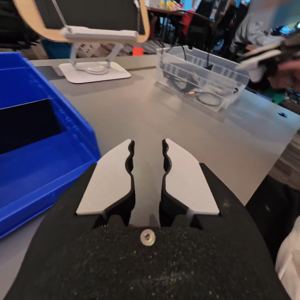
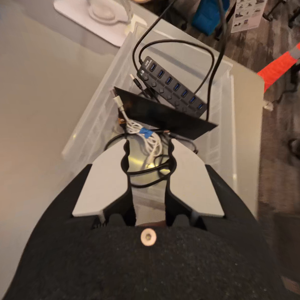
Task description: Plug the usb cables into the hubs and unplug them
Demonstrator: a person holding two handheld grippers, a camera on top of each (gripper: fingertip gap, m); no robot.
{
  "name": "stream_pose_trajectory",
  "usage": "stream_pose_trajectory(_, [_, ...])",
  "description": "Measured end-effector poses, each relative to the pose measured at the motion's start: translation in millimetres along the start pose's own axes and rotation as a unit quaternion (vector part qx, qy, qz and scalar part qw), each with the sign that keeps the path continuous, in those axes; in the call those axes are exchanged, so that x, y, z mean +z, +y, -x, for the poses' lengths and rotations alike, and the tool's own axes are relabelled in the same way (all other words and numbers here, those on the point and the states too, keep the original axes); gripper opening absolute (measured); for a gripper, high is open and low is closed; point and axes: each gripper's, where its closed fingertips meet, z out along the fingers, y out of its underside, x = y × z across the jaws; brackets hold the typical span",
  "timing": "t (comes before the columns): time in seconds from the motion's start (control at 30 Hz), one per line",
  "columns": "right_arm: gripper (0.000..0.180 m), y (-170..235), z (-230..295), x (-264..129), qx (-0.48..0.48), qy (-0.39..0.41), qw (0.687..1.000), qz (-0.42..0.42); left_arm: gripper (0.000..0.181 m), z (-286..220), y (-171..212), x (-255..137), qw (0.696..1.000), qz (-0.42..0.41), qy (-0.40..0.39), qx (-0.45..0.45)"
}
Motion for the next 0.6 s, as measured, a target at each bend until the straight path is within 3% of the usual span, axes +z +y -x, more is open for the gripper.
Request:
stream_pose_trajectory(0.1, [0.045, 20, 34, -23, 0.143, -0.053, 0.984, -0.089, 0.035, 22, -1, -25, 0.997, -0.023, -0.069, -0.014])
stream_pose_trajectory(0.17, [0.049, 41, 40, -39, 0.190, -0.037, 0.971, -0.140, 0.035, 34, 1, -46, 0.993, -0.035, -0.113, -0.006])
stream_pose_trajectory(0.33, [0.048, 56, 37, -46, 0.185, -0.009, 0.970, -0.160, 0.035, 70, 19, -93, 0.972, -0.018, -0.232, -0.028])
stream_pose_trajectory(0.47, [0.047, 56, 26, -42, 0.175, 0.018, 0.972, -0.155, 0.055, 81, 23, -93, 0.975, -0.033, -0.217, -0.042])
stream_pose_trajectory(0.6, [0.046, 55, 26, -38, 0.177, 0.017, 0.972, -0.154, 0.056, 93, 33, -98, 0.967, 0.001, -0.252, -0.026])
